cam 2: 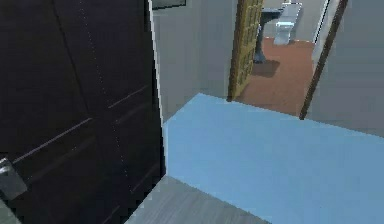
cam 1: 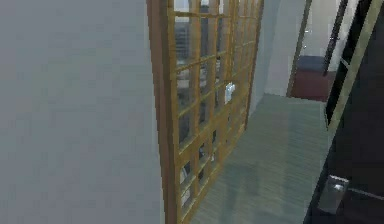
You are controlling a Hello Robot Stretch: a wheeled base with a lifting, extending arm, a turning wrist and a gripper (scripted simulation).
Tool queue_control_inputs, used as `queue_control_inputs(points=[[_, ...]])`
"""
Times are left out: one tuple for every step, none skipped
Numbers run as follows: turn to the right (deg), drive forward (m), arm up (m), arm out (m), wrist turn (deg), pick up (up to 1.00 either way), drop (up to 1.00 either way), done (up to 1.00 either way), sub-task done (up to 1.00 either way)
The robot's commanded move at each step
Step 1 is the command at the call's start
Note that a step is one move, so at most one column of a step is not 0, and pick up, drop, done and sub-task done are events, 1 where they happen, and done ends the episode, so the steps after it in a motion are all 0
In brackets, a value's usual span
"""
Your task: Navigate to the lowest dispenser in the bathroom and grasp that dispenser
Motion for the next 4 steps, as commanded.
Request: queue_control_inputs(points=[[0.0, 0.65, 0.00, 0.00, 0.0, 0.00, 0.00, 0.00, 0.00], [36.0, 0.00, 0.00, 0.00, 0.0, 0.00, 0.00, 0.00, 0.00], [0.0, 1.00, 0.00, 0.00, 0.0, 0.00, 0.00, 0.00, 0.00], [0.0, 1.00, 0.00, 0.00, 0.0, 0.00, 0.00, 0.00, 0.00]])
